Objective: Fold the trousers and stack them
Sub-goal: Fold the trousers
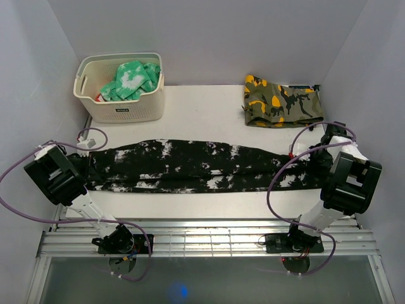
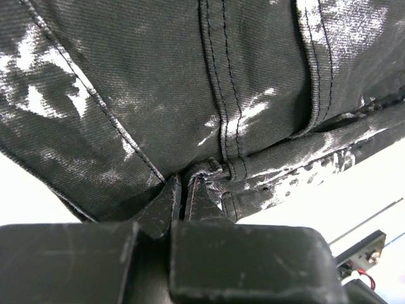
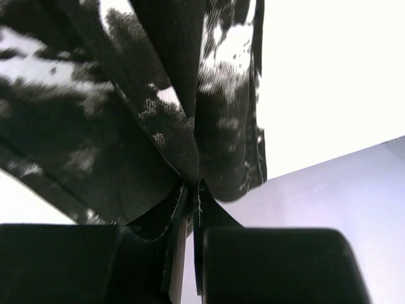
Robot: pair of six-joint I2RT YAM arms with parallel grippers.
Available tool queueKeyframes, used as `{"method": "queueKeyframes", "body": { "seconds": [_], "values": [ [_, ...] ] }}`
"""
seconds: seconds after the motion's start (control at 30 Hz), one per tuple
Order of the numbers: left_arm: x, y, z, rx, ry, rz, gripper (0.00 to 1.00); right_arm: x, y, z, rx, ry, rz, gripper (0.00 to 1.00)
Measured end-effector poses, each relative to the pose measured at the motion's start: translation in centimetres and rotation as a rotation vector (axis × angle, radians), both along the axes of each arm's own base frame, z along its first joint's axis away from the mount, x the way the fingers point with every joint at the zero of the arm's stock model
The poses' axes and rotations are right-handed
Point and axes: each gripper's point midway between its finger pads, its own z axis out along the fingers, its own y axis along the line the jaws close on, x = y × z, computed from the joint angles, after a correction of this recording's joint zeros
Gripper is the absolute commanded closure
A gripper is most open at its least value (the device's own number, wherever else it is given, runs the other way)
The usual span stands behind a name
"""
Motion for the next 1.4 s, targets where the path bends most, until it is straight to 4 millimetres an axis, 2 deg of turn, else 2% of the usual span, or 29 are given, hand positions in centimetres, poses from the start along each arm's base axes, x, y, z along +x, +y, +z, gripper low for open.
{"method": "queueKeyframes", "body": {
  "seconds": [0.13,0.3,0.47,0.53,0.67,0.77,0.83,0.9,1.0,1.07,1.1,1.13,1.17,1.2,1.23,1.27,1.33,1.4],
  "values": [
    [0.9,0.5,0.2,0.024,-0.024,-0.003,1.00,0.2,0.3,-1.1,-0.011,0.007,-0.003,0.92],
    [1.9,1.2,0.8,0.053,-0.060,-0.020,1.00,0.2,0.3,-1.3,0.011,-0.007,-0.017,0.92],
    [3.6,2.0,2.8,0.064,-0.121,-0.036,1.00,0.0,0.0,-0.9,0.086,-0.043,-0.045,0.92],
    [4.8,2.2,4.6,0.054,-0.172,-0.044,1.00,0.4,-0.1,-0.1,0.118,-0.074,-0.052,0.92],
    [6.4,2.1,7.8,0.042,-0.276,-0.076,1.00,1.4,-0.3,3.0,0.164,-0.175,-0.047,0.92],
    [6.2,2.0,9.1,0.057,-0.335,-0.109,1.00,1.1,-0.5,5.3,0.173,-0.250,-0.037,0.92],
    [5.7,1.8,9.5,0.073,-0.360,-0.134,1.00,0.4,-0.6,6.0,0.169,-0.290,-0.026,0.92],
    [4.9,1.8,8.7,0.089,-0.360,-0.159,1.00,-1.1,-0.5,5.1,0.156,-0.292,-0.022,0.92],
    [3.4,2.1,6.2,0.112,-0.311,-0.188,1.00,-4.3,-0.1,1.0,0.148,-0.225,-0.030,0.92],
    [2.4,2.5,4.4,0.125,-0.271,-0.203,0.83,-6.3,0.4,-1.6,0.142,-0.173,-0.030,0.84],
    [2.0,2.6,3.6,0.132,-0.254,-0.214,0.76,-6.8,0.5,-2.4,0.135,-0.159,-0.027,0.67],
    [1.5,2.6,2.9,0.133,-0.237,-0.224,0.62,-6.9,0.4,-2.8,0.122,-0.161,-0.011,0.50],
    [1.2,2.8,2.6,0.138,-0.230,-0.235,0.48,-6.3,-0.1,-2.2,0.095,-0.187,-0.009,0.39],
    [1.0,3.1,2.4,0.154,-0.229,-0.249,0.26,-6.0,-0.8,-1.7,0.063,-0.202,-0.011,0.23],
    [1.0,3.5,2.6,0.172,-0.244,-0.261,0.12,-5.7,-1.4,-1.3,0.044,-0.210,-0.023,0.17],
    [1.0,3.9,3.0,0.190,-0.264,-0.265,0.02,-5.5,-2.0,-0.7,0.028,-0.215,-0.036,0.15],
    [1.1,4.1,4.7,0.217,-0.323,-0.283,0.02,-4.6,-3.3,1.5,0.006,-0.230,-0.060,0.13],
    [1.4,3.7,7.6,0.245,-0.404,-0.305,0.02,-3.4,-4.5,4.8,-0.007,-0.265,-0.082,0.12]
  ]
}}
